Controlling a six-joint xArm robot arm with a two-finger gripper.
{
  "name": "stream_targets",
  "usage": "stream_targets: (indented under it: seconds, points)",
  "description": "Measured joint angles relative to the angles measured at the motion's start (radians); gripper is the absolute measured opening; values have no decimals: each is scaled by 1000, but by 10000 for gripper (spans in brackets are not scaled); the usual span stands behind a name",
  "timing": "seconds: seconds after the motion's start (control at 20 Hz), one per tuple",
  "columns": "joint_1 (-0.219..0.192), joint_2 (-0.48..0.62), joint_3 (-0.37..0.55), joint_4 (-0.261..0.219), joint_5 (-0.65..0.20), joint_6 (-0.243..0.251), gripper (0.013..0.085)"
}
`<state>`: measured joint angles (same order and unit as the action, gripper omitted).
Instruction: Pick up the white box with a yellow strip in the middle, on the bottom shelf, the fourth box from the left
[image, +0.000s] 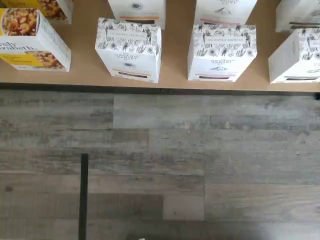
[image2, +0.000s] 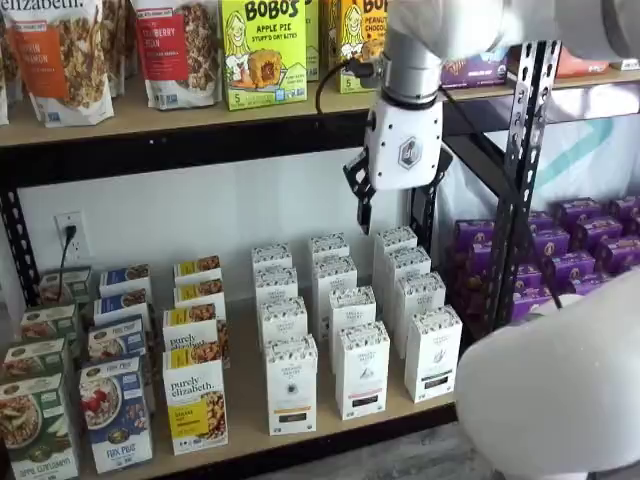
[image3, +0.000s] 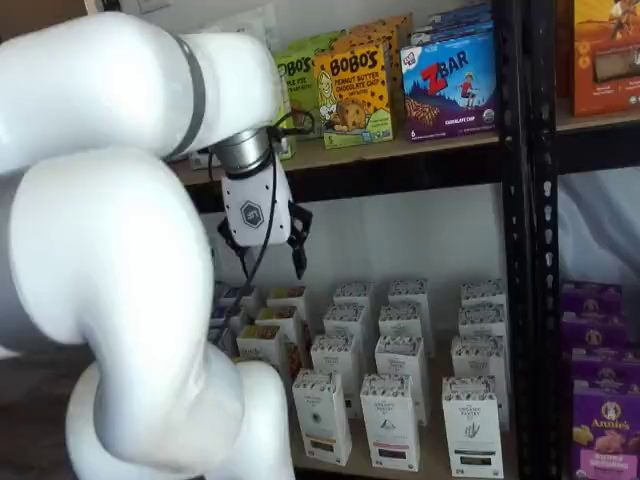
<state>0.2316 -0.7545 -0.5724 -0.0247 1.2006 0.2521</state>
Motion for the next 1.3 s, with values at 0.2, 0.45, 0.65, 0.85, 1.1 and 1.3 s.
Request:
stream_targets:
  seconds: [0.2, 0.45, 0.65, 0.85, 1.1, 1.3]
  points:
    - [-5, 71, 14, 14, -77, -9, 850]
    - [-12, 172, 34, 47, -205, -33, 850]
    - [-25, 251, 42, 91, -300, -75, 850]
    - [-40, 364, 32, 113, -383, -109, 850]
    - [-44, 467, 15, 127, -455, -129, 850]
    - [-40, 543, 3, 155, -522, -152, 850]
